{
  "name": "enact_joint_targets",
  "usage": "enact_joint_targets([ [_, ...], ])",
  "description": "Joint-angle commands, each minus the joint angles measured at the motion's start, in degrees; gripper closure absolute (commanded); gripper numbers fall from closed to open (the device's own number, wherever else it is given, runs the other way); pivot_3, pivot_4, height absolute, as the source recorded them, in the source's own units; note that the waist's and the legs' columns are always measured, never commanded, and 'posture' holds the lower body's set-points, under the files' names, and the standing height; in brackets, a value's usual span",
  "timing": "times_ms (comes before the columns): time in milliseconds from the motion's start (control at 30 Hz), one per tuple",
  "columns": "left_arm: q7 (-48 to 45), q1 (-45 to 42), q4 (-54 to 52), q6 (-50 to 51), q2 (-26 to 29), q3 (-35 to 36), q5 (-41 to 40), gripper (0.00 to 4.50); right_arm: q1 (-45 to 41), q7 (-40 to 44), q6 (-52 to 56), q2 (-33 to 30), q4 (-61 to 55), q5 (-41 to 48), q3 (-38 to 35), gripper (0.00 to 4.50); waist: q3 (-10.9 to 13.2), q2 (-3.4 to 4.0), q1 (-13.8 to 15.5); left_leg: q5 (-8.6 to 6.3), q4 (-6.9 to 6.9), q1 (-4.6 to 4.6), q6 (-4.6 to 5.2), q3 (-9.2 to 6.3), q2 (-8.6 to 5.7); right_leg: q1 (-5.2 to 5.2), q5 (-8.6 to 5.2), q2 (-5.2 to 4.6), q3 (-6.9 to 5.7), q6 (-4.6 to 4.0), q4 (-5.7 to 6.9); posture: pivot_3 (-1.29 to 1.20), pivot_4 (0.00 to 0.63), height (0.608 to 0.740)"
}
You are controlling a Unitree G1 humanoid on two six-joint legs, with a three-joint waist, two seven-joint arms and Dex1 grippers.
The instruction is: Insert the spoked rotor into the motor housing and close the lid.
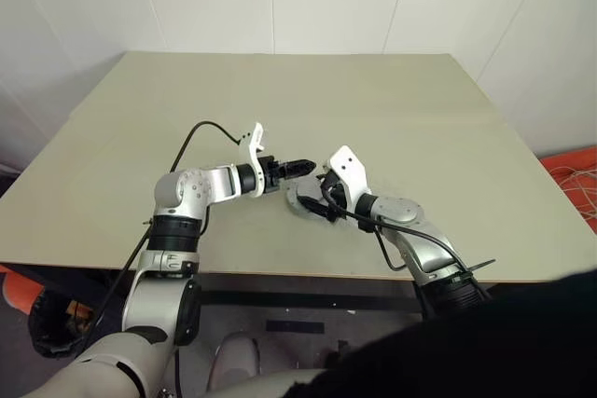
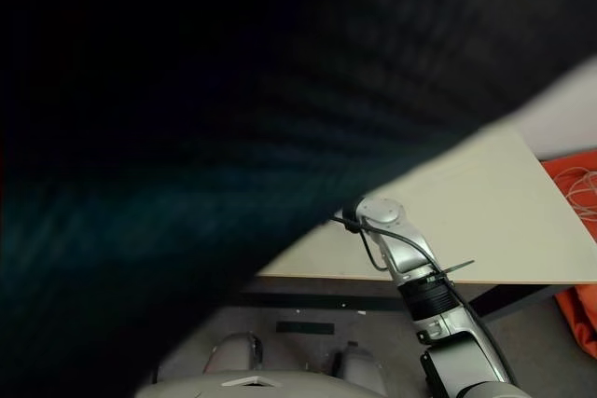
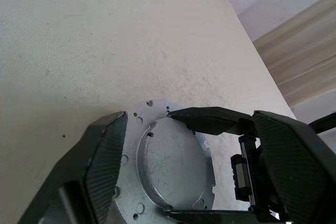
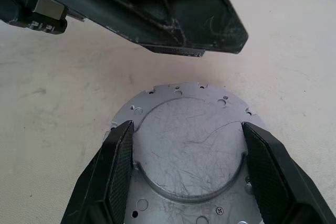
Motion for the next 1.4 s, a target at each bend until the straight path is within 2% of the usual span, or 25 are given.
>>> enact_joint_targets([
  [33,0.1,-0.5,-1.8,0.9,-0.3,1.3,-1.6,1.53,0.6,-1.9,1.5,-0.8,1.4,-1.8,-0.9,1.37,0.0,0.0,0.0,0.0,0.0,0.0,0.0,0.0,0.0,-0.01,0.0,0.0,0.0,0.0,0.0,0.0,0.0,0.74],
  [300,1.5,0.3,-0.2,2.8,-1.2,2.5,-1.6,4.29,0.4,-1.9,1.5,-0.7,1.5,-1.7,-0.9,1.37,0.0,0.0,0.0,0.0,0.0,-0.01,0.0,0.03,0.0,-0.02,0.0,0.0,0.01,0.0,0.0,0.0,0.0,0.74],
  [333,2.2,0.5,0.2,2.6,-1.1,2.1,-0.8,4.46,0.4,-1.9,1.5,-0.7,1.4,-1.7,-0.9,1.37,0.0,0.0,0.0,0.0,-0.01,-0.01,0.0,0.03,0.0,-0.02,0.0,0.0,0.01,0.0,0.0,0.0,0.0,0.74],
  [633,5.3,-1.5,4.5,6.7,0.0,-0.8,3.0,4.46,0.4,-1.9,1.6,-0.7,1.2,-1.7,-0.8,1.37,0.0,0.0,0.0,-0.01,-0.01,0.0,0.01,0.04,0.01,-0.02,-0.04,0.0,0.01,0.07,-0.02,0.0,0.0,0.74],
  [867,3.5,-3.1,6.2,11.1,1.5,-2.9,3.2,4.46,0.2,-2.1,1.6,-0.6,1.2,-1.7,-1.0,1.37,0.0,0.0,0.0,0.0,-0.03,0.03,0.0,0.06,0.0,0.0,-0.04,0.0,0.03,0.06,-0.02,0.0,0.0,0.74],
  [1400,2.6,-3.6,6.7,11.8,1.5,-2.2,3.3,4.46,-0.6,-2.4,2.9,-0.3,0.2,-0.4,-2.4,1.37,0.0,0.0,0.0,-0.02,-0.03,0.08,0.03,0.07,0.01,0.05,-0.12,-0.01,0.03,0.2,-0.02,0.0,0.0,0.74],
])
